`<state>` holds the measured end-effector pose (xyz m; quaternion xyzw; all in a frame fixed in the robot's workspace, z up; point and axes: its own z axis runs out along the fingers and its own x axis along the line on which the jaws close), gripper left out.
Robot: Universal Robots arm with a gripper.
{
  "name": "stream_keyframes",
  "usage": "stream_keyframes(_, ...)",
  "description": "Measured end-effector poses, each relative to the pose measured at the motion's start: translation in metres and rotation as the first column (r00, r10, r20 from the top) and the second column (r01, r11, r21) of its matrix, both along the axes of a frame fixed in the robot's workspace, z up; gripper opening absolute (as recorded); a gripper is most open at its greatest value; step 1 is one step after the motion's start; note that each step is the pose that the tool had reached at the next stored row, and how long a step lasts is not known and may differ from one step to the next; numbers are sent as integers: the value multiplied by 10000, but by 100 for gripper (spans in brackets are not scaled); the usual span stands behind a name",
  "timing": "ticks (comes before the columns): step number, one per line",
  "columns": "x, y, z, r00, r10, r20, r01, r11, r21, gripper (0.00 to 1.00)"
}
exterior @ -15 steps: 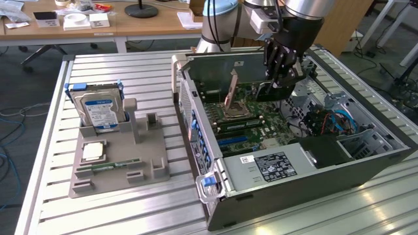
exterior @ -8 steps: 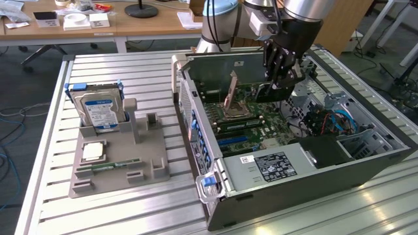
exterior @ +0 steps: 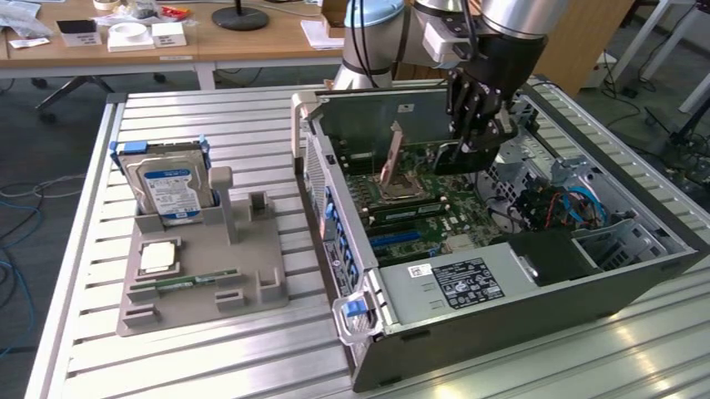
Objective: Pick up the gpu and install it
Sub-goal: 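Insert the gpu into the slot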
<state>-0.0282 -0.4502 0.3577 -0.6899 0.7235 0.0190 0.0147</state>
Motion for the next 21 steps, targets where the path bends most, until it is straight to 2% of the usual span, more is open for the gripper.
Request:
stream_keyframes(6, -15, -7, -33, 10000, 83, 0, -83, 10000, 0, 27)
stream_keyframes(16, -32, -41, -141, 9990, 452, 0, -452, 9990, 0, 27)
stream_keyframes(21, -68, -44, -205, 9988, 481, 0, -481, 9988, 0, 27)
